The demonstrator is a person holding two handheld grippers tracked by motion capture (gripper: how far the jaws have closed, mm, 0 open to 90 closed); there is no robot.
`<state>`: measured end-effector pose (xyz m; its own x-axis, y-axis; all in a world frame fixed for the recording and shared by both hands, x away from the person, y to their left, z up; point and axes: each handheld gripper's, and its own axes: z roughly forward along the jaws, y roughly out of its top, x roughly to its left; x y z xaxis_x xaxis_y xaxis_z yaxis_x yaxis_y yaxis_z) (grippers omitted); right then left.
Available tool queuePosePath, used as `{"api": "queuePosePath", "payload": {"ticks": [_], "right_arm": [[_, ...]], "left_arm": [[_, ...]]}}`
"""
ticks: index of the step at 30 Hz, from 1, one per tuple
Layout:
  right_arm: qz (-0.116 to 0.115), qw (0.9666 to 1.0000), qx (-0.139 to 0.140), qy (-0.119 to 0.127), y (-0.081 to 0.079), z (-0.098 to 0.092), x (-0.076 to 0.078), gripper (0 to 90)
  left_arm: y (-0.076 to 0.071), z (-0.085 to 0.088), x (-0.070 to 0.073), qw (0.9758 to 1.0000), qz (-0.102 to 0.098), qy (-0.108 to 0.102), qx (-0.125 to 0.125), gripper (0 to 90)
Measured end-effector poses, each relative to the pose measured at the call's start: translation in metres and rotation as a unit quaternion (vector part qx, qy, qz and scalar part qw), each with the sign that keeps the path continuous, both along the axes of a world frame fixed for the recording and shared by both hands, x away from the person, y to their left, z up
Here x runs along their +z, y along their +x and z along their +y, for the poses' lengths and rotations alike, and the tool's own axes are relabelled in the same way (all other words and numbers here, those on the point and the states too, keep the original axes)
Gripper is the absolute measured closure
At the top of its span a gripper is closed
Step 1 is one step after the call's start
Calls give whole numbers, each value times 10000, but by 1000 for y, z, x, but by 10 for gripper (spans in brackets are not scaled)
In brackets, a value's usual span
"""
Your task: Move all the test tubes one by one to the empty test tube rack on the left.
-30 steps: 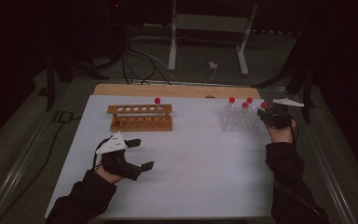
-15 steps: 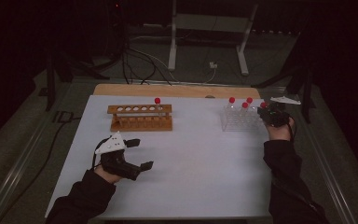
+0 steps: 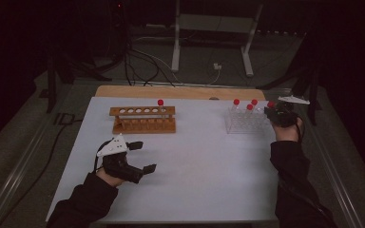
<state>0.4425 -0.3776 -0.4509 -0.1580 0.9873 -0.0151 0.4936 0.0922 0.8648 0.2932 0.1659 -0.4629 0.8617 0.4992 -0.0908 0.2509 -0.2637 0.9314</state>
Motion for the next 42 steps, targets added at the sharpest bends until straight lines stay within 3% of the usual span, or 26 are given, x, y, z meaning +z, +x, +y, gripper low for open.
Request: {"api": "queuePosePath", "payload": {"ticks": [12, 18, 24, 34, 42], "right_arm": [[-346, 9991, 111, -196, -17, 3, 32, 746], [-468, 9979, 376, -261, -35, 12, 47, 746], [-448, 9961, 717, -263, -52, 28, 52, 746], [-399, 9886, 1425, -258, -75, 63, 51, 746], [-335, 9778, 2035, -365, -93, 99, 43, 746]], "left_arm": [[-1, 0, 2, 10000, 7, -16, -8, 16], [-1, -1, 4, 10000, -14, -10, -39, 16], [-1, -2, 6, 10000, -14, -18, -57, 16], [-1, -5, 11, 9999, 5, -2, -129, 16], [1, -8, 15, 9998, 8, 31, -184, 16]]}}
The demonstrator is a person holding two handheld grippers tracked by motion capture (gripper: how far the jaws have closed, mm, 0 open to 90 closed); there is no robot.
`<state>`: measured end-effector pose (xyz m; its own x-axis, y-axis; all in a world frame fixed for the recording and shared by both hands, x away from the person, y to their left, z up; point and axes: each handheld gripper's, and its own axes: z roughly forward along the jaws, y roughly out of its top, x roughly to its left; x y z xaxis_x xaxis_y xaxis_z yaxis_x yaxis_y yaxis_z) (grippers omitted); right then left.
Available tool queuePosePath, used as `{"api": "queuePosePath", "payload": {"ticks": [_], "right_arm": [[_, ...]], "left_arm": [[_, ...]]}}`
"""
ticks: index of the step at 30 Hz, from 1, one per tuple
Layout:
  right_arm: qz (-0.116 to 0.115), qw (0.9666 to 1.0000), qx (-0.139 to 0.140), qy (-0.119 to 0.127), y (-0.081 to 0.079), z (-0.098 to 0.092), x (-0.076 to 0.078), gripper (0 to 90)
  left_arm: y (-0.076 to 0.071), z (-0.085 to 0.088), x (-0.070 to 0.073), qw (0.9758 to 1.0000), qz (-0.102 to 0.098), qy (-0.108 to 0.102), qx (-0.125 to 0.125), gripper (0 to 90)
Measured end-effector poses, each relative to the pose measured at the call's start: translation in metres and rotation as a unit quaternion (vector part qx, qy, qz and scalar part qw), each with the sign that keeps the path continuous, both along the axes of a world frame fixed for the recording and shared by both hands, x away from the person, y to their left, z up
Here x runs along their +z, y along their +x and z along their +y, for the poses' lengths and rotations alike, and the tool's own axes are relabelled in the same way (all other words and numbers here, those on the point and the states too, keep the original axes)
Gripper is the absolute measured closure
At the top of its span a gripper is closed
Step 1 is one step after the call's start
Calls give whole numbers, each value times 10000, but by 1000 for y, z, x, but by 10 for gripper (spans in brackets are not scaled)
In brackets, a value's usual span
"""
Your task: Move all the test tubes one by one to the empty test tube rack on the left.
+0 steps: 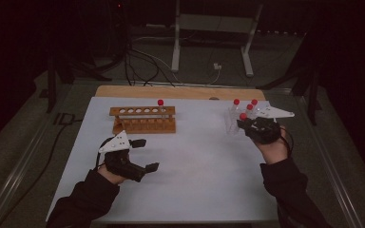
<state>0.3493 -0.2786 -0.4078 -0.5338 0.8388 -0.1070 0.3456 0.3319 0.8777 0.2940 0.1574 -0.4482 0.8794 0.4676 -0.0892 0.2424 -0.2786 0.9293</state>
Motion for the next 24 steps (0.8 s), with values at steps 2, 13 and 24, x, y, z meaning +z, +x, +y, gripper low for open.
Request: {"api": "queuePosePath", "payload": {"ticks": [2, 13, 24], "right_arm": [[19, 9999, 156, -8, -4, 9, -2, 746], [59, 9954, 933, -218, -23, 63, -16, 745], [124, 9876, 1528, -330, -40, 104, -26, 746]], "left_arm": [[1, -1, 1, 10000, 21, -14, -11, 16], [5, -17, 14, 9997, -13, 49, -229, 17], [10, -42, 33, 9992, -185, 106, -348, 24]]}}
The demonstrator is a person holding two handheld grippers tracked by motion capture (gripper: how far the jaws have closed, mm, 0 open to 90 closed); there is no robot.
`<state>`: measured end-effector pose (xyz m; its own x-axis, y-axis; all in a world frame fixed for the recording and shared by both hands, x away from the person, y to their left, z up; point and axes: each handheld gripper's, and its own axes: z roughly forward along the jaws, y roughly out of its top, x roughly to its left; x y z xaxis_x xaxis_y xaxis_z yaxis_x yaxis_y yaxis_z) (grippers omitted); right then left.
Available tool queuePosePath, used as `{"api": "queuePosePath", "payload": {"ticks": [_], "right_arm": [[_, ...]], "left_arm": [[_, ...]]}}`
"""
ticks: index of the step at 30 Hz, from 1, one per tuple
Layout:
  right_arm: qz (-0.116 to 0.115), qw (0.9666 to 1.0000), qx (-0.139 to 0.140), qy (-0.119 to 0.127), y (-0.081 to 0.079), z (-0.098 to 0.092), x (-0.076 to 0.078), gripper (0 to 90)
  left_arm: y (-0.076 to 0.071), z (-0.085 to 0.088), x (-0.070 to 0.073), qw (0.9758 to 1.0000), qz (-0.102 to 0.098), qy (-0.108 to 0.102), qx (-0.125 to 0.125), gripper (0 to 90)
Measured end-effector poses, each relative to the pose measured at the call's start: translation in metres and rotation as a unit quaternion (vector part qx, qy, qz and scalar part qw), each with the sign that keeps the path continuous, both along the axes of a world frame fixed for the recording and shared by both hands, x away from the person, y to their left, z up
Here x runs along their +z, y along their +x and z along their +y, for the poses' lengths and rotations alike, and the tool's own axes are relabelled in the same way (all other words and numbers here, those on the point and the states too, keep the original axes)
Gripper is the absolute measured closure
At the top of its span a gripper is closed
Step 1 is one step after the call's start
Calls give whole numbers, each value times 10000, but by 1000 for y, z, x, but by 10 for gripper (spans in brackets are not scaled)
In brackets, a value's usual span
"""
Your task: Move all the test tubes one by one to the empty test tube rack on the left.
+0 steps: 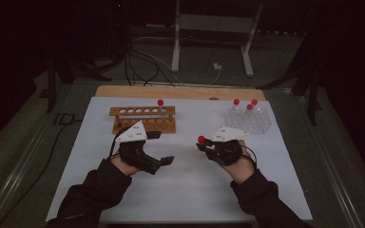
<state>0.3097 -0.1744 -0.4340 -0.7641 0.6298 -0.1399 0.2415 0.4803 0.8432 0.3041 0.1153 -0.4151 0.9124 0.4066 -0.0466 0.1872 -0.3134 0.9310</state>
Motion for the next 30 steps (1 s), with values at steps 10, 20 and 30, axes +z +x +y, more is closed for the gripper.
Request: {"api": "queuePosePath", "payload": {"ticks": [10, 20, 30], "right_arm": [[159, 9991, 384, -22, -8, 25, -11, 745], [220, 9984, 515, 71, -11, 32, -8, 746], [201, 9984, 528, 78, -12, 32, -7, 746]], "left_arm": [[5, -24, 3, 9998, -134, 137, 34, 214], [10, -44, -6, 9991, -194, 355, 95, 443], [10, -52, -9, 9985, -236, 494, -17, 641]]}}
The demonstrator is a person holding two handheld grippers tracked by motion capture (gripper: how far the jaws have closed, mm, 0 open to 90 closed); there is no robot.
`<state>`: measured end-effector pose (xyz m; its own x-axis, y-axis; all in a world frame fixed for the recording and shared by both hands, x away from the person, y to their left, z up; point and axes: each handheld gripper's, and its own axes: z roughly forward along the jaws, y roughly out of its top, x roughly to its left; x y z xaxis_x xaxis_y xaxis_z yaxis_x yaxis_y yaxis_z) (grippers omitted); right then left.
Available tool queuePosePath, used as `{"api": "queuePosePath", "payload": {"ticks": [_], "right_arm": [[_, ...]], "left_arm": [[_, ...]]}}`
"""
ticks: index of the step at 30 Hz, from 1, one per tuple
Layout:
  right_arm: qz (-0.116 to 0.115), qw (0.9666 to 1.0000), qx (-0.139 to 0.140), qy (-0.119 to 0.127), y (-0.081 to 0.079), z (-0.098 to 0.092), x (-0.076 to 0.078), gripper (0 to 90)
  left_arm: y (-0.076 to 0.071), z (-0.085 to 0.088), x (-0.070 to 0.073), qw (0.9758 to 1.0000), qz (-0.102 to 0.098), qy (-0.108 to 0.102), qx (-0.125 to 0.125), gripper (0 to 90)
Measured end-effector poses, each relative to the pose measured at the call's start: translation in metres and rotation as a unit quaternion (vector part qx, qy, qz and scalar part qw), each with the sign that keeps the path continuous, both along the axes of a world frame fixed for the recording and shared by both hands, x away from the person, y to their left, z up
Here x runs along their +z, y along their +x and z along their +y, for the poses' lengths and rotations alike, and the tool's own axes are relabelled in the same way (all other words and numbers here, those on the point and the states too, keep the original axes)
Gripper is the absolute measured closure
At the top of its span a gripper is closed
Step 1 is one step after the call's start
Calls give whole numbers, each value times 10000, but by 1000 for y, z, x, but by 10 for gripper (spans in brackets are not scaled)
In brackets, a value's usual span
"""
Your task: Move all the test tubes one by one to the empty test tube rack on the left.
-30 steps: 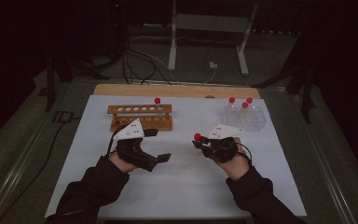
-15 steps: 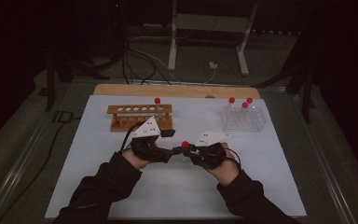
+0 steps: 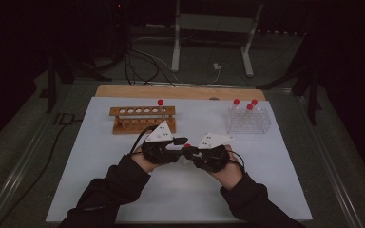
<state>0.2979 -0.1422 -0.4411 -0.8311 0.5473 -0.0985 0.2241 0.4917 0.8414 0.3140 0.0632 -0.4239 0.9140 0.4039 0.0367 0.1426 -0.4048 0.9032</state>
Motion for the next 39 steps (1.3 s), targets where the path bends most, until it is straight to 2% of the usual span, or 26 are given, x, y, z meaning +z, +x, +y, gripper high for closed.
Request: {"api": "queuePosePath", "payload": {"ticks": [2, 11, 16, 24, 27, 31, 33, 39], "right_arm": [[-11, 10000, -11, -8, 0, 0, 0, 746], [-84, 9999, -31, 80, 0, -1, 1, 731], [-39, 9998, -110, 172, 0, -4, 3, 553], [-187, 9991, -278, 253, -5, -13, 6, 371], [-145, 9989, -307, 329, -6, -16, 6, 341], [-137, 9984, -327, 451, -8, -19, 8, 275], [-149, 9978, -399, 506, -8, -20, 9, 193], [-133, 9970, -465, 611, -8, -23, 11, 75]], "left_arm": [[0, -1, 0, 10000, 12, 1, -28, 700], [-1, -2, 5, 9999, -107, 59, -12, 717], [2, 5, 10, 9998, -121, 12, 139, 718], [11, 29, 19, 9984, -134, -126, 537, 719], [16, 39, 22, 9974, -167, -139, 687, 719], [22, 50, 27, 9951, -254, -138, 941, 719], [26, 55, 29, 9940, -249, -180, 1047, 718], [41, 67, 37, 9902, -354, -208, 1335, 719]]}}
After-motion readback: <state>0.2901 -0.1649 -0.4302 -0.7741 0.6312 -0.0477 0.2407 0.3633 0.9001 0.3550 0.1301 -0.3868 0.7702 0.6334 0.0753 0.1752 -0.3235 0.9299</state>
